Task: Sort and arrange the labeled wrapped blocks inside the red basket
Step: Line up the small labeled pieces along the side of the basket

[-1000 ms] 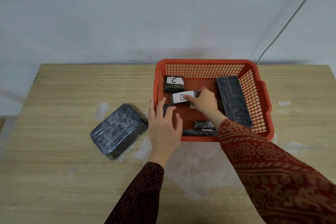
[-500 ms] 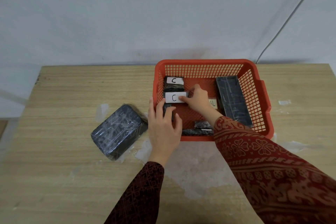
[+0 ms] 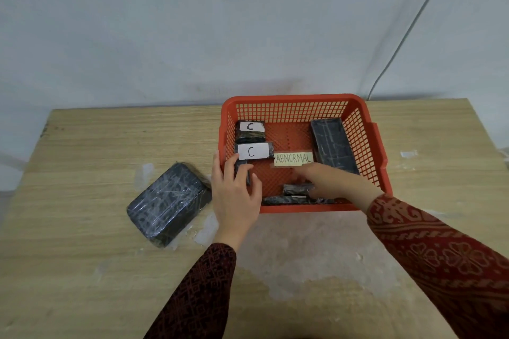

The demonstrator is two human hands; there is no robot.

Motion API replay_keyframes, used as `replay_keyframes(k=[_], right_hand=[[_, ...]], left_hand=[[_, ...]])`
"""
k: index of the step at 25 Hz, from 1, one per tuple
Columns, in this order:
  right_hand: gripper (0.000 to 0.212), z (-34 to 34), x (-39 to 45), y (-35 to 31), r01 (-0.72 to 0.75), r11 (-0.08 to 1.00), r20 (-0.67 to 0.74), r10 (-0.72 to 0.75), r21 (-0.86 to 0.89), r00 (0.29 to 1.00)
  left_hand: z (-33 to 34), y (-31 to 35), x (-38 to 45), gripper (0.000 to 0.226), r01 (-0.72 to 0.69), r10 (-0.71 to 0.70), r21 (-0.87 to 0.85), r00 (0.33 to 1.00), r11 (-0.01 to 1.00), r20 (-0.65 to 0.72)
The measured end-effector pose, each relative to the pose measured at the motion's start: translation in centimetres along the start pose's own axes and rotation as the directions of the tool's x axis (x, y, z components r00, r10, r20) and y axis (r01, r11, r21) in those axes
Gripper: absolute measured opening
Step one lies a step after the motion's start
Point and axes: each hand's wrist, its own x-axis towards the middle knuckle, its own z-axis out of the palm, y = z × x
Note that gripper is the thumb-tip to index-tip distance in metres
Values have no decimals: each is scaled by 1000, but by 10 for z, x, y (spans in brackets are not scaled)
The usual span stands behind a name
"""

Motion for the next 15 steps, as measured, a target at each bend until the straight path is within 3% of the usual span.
replay_keyframes(k=[2,5,7,9,10,12,14,15], right_hand=[[41,-1,3,-4,29,991,-2,-30,-129,1000],[44,-3,4,-6,12,995,19,-10,-96,1000],[46,-6,1,-2,-20,999,-15,20,27,1000],[40,-11,-5,-1,-17,950,-65,39,312,997],[39,-14,-9,-2,-12,863,-72,56,506,996],[37,-19,-15,-5,-18,519,-44,106,855,993],[34,-20,-19,-8,-26,135,7,134,991,991],[32,-21,-21,-8,-19,22,16,135,1000,991]], left_hand=[[-1,0,0,21,9,-9,3,1000,1000,11],[-2,0,-2,22,7,-8,10,1000,1000,22],[-3,0,-1,22,8,-8,6,999,1000,31],[-3,1,-1,21,11,-11,3,999,1000,35],[-4,1,-1,21,10,-11,3,999,1000,34],[-4,0,-1,20,0,-1,8,1000,1000,32],[-4,0,-1,20,-6,6,12,1000,1000,30],[-4,0,-1,20,-6,6,11,1000,1000,29]])
